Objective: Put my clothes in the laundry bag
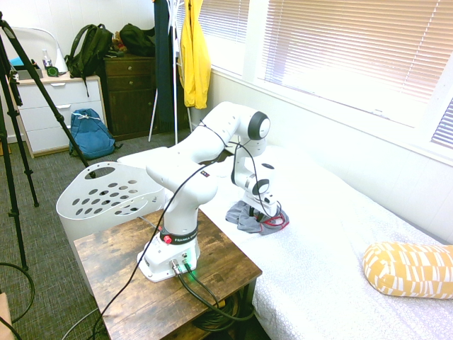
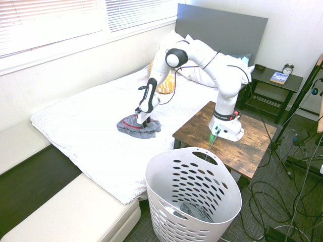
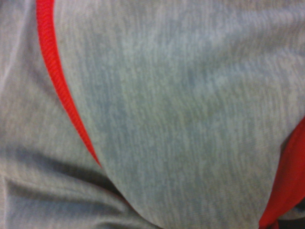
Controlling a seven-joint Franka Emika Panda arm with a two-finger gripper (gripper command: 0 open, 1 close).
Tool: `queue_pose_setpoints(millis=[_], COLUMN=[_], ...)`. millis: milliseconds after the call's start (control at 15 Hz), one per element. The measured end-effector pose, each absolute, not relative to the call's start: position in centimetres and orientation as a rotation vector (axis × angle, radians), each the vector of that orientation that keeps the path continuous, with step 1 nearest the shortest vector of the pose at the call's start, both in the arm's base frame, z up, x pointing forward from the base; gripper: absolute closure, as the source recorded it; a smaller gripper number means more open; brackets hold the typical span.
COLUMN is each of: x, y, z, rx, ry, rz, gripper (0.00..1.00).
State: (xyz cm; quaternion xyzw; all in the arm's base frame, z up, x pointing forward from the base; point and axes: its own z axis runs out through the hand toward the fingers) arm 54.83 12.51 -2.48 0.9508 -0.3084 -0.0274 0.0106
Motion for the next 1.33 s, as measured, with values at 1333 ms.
queue_pose_setpoints(millis=[1333], x=[58.1], y=[21.3], z=[44.3], rx=[3.08], ry=[-0.667], rz=[0.324], gripper=[1.0])
